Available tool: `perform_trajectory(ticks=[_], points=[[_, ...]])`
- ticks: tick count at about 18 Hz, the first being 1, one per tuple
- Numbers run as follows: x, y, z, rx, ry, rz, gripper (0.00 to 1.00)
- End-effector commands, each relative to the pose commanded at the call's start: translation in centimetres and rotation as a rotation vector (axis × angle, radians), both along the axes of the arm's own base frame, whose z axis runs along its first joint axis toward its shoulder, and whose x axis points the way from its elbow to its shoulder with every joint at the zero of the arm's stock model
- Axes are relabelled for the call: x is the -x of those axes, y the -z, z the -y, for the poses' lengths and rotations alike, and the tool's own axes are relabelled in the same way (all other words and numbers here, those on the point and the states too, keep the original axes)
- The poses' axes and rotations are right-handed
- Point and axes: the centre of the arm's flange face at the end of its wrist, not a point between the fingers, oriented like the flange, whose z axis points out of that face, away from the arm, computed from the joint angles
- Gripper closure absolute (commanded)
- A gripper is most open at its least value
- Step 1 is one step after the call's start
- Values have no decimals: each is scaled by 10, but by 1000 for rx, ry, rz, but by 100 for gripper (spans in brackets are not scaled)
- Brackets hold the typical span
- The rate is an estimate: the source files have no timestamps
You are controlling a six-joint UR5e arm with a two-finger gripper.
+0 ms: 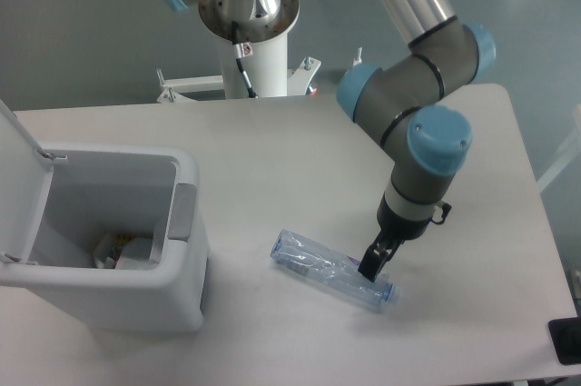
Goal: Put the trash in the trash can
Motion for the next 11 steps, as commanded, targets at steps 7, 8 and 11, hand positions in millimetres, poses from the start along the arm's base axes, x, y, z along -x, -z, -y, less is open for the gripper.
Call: perform_trajectory(ticks=[7, 8, 11], points=[[1, 26, -24, 67, -31, -45, 0], [0, 29, -23, 73, -31, -42, 0], [0, 32, -23, 77, -31, -41, 0]])
